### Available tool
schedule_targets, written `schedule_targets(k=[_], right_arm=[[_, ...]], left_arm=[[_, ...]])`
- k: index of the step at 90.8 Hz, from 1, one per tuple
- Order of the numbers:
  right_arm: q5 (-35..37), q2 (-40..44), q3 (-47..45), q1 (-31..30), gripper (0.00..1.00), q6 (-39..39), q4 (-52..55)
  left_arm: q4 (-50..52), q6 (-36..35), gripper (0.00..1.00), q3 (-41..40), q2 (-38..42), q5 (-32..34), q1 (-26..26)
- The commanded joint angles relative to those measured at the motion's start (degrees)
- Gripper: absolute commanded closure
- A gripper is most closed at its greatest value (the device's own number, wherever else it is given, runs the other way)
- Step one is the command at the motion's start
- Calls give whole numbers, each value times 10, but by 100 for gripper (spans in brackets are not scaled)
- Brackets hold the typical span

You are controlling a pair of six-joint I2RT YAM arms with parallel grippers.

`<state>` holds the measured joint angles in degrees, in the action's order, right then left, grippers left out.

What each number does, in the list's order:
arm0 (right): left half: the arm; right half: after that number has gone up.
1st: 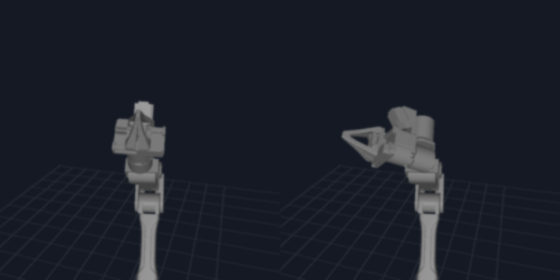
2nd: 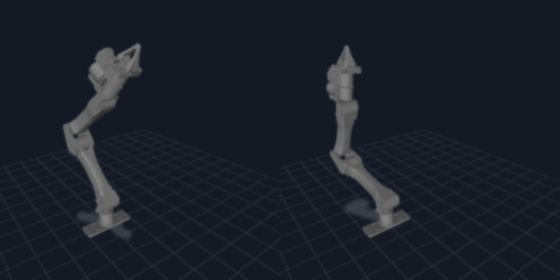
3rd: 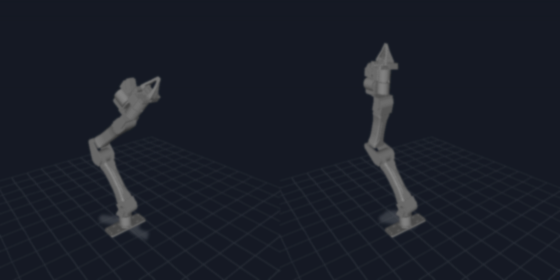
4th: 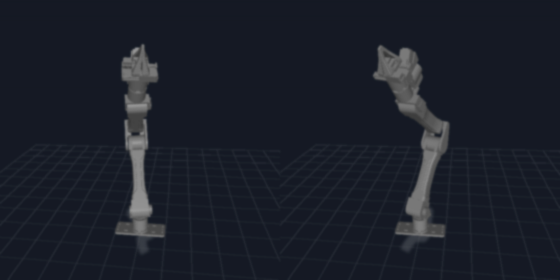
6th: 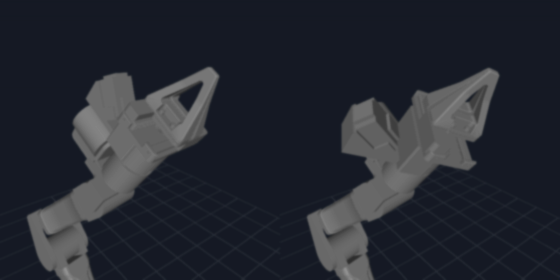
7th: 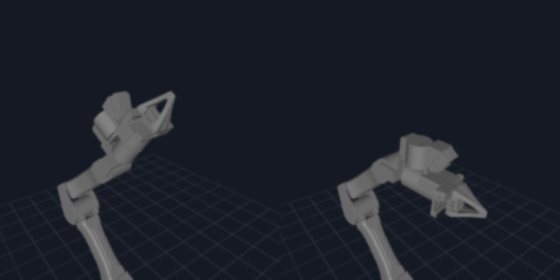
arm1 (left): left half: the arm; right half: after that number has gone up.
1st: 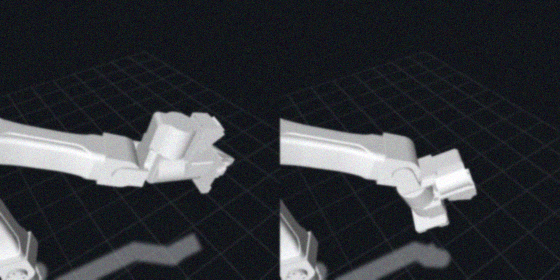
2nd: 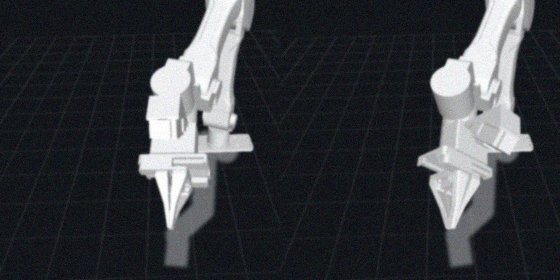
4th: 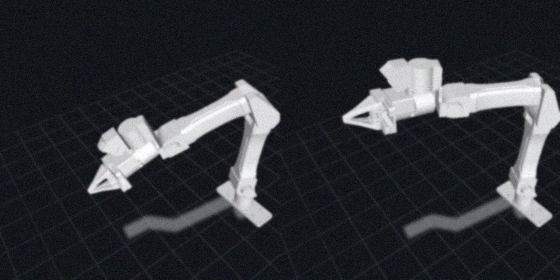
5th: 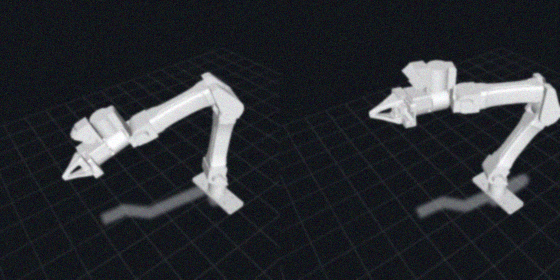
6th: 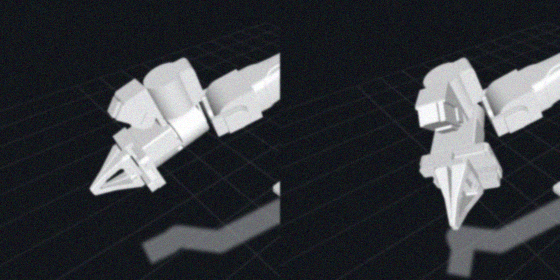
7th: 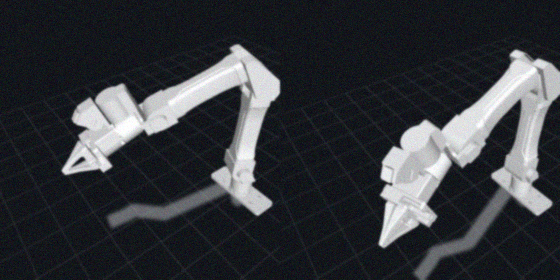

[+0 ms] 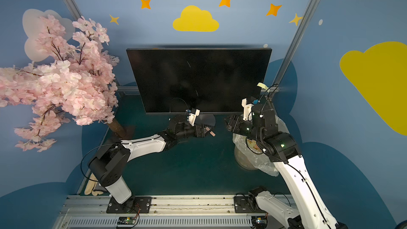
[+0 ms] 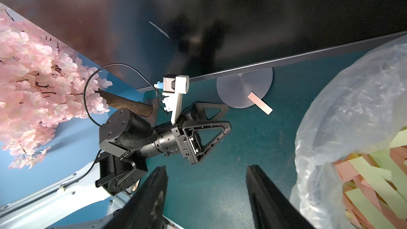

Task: Remove the sticky note from the monitor
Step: Tear off the sticky note from the monitor.

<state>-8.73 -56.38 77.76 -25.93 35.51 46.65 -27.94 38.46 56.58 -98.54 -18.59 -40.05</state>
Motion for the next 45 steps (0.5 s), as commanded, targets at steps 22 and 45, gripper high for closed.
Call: schedule_targets(k=[22, 45], right_arm=[[78, 28, 10, 70, 37, -20, -8], [42, 23, 54, 251, 37, -11, -41]], left_arm=[[120, -93, 0, 53, 40, 8, -24], [151, -94, 0, 111, 63, -30, -39]])
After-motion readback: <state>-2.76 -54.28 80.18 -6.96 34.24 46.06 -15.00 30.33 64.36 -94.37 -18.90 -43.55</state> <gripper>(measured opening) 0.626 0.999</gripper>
